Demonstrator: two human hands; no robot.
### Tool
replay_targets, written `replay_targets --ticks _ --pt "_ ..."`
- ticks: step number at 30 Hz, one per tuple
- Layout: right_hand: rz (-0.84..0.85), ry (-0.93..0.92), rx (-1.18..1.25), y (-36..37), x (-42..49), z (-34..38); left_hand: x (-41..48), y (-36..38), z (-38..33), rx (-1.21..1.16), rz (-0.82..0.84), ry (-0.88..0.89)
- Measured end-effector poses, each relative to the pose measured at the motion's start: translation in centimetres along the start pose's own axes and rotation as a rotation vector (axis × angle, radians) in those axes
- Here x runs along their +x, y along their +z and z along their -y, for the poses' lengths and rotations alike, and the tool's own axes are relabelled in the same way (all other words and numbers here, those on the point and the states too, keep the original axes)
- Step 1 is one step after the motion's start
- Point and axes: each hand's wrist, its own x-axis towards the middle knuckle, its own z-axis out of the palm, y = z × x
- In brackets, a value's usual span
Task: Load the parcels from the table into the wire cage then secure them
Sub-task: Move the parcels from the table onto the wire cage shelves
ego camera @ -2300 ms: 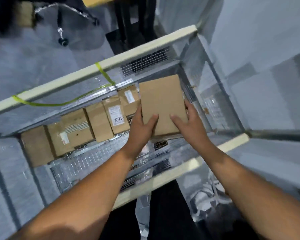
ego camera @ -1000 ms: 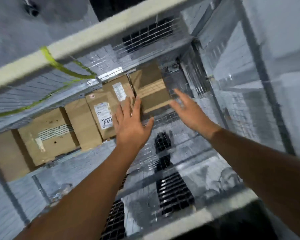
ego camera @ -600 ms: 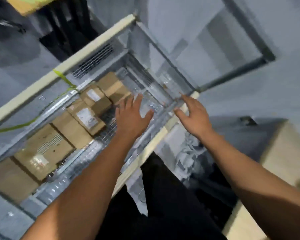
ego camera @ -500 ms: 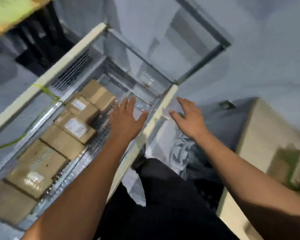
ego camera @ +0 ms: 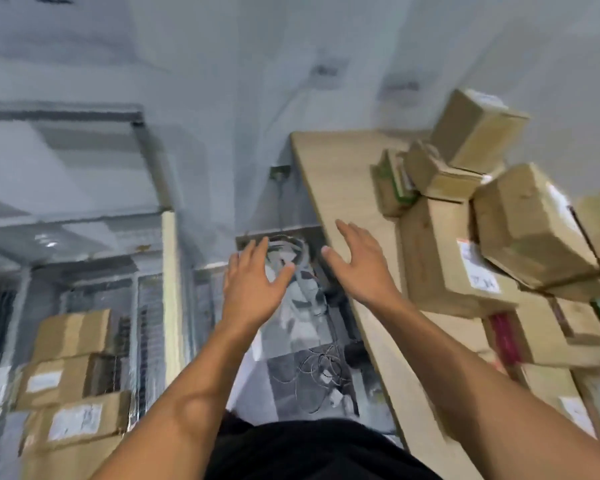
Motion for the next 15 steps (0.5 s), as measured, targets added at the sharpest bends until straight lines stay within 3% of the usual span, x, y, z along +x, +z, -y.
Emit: replay_targets --ticks 8,15 --pt "-0.236 0.279 0.169 -8.9 -9.3 -13.7 -4.2 10.3 -12.9 -0.075 0.182 0.182" --pt "-0.286 0.473 0.276 -11.5 -12.6 -22.4 -5.4 17.6 -18.5 -0.076 0.332 0.2"
